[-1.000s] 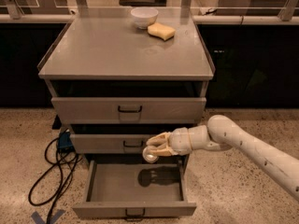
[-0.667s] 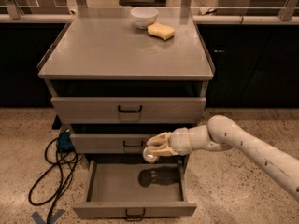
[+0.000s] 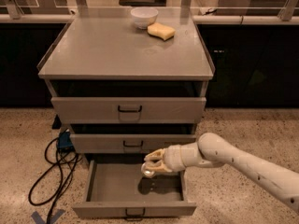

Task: Place orange can into bottom drawer

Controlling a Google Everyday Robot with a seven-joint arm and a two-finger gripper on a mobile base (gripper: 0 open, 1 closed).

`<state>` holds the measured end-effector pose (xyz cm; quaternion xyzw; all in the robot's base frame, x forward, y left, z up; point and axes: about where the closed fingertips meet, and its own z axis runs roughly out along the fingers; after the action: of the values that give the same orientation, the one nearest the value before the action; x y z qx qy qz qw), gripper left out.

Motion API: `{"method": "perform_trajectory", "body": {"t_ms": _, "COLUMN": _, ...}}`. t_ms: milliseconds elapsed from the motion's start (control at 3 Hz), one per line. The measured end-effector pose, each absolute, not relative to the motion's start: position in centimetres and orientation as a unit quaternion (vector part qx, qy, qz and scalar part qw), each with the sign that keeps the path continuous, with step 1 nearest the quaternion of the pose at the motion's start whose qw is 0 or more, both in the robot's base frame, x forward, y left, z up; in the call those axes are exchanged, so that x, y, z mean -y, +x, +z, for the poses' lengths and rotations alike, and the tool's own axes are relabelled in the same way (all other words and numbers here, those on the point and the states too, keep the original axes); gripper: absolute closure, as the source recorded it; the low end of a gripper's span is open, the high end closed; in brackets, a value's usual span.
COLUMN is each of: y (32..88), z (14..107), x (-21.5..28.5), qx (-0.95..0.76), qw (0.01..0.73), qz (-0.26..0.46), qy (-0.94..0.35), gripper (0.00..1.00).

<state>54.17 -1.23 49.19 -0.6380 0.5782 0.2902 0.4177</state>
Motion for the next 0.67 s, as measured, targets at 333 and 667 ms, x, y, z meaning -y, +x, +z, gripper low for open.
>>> {"method": "perform_trajectory", "body": {"t_ms": 333, "y": 54.41, "z": 48.18, "x": 0.82, "qx": -0.588, "qw": 0.423, "qz": 0.269, "qy": -0.634, "gripper": 1.0}}
{"method": "perform_trajectory", "body": {"t_ms": 667, "y": 54.6, "z": 48.28, "x": 0.86, "qx": -0.589, "qw": 0.424, "qz": 0.269, "qy": -0.633, "gripper": 1.0}}
